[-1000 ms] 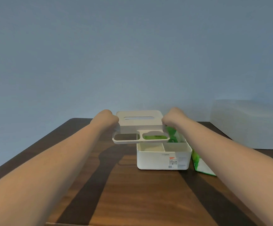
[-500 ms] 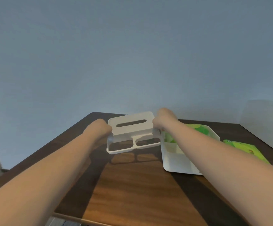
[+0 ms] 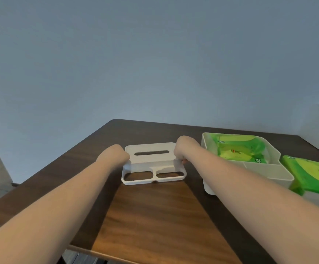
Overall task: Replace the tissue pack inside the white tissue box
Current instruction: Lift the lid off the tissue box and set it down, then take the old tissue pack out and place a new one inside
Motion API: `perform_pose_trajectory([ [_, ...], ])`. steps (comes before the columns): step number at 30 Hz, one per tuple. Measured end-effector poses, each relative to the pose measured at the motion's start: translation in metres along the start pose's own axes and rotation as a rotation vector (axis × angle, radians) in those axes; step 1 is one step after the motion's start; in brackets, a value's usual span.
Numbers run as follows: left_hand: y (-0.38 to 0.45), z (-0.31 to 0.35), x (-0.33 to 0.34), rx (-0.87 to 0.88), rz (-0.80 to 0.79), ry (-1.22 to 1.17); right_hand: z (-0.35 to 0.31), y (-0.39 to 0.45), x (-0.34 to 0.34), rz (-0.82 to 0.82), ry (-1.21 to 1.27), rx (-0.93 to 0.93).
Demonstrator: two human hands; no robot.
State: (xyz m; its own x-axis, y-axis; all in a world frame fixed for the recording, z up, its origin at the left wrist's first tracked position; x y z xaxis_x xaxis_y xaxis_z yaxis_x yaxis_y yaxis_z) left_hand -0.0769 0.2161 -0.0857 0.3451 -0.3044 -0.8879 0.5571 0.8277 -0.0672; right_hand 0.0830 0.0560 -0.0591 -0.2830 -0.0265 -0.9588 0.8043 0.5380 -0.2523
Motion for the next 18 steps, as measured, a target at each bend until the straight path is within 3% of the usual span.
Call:
perform_pose_trajectory([
  [6,0.003,-0.002,0.005,0.008,-0.009,0.041,0.001,0.002,0.009,-0.061,-0.026,0.024],
  [18,-0.022,0.042,-0.023,0.118,0.07,0.098,-0.001,-0.037,-0.028,0.118,0.023,-0.093],
])
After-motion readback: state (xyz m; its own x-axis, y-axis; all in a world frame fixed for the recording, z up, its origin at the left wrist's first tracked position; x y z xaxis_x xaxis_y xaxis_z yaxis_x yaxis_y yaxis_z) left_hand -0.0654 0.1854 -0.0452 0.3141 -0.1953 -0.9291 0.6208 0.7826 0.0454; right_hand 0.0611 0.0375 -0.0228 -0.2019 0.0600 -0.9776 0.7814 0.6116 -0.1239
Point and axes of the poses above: each hand's wrist, its own y-axis towards the middle knuckle, its own x-axis out of the palm, z = x × y, the point moved 6 cm from there along y, towards the middle knuckle, and after that the axes turned 2 degrees about x, right-handed, at the moved point
